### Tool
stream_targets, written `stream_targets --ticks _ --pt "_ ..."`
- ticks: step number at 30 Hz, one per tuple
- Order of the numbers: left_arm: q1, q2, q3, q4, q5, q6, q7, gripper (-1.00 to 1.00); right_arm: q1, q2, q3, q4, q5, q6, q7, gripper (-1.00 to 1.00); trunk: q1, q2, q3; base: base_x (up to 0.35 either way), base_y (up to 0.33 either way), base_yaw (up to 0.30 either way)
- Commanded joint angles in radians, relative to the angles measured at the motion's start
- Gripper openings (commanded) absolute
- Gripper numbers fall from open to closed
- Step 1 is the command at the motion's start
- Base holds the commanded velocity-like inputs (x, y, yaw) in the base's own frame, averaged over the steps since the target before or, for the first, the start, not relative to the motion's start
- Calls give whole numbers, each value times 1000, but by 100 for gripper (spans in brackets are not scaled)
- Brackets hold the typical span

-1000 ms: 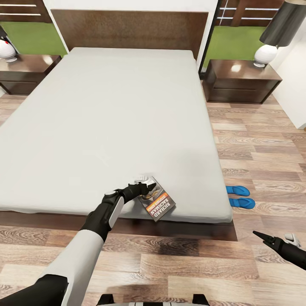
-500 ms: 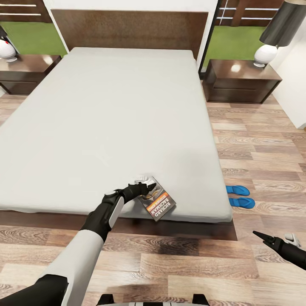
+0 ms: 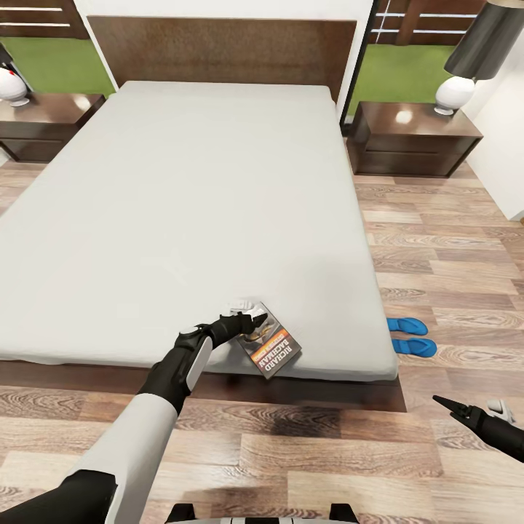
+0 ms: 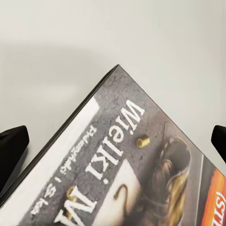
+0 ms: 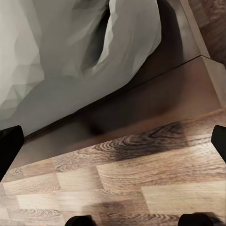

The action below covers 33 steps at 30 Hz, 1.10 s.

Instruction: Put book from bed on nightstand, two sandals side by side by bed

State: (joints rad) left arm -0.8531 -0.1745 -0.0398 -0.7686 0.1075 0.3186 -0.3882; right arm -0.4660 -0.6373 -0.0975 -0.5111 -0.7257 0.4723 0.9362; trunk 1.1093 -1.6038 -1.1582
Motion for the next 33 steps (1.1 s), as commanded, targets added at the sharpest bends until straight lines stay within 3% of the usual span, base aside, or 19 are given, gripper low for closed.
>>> stream_targets --ticks 1,7,33 --pt "0 0 0 0 3 14 3 100 0 0 -1 0 -6 8 1 100 0 0 -1 0 0 0" --pt "0 0 0 0 3 14 5 100 0 -1 -1 0 -6 8 1 100 -11 21 9 0 0 0" --pt "0 0 -2 -1 1 14 5 100 0 0 -1 0 -6 8 2 100 -19 35 15 0 0 0"
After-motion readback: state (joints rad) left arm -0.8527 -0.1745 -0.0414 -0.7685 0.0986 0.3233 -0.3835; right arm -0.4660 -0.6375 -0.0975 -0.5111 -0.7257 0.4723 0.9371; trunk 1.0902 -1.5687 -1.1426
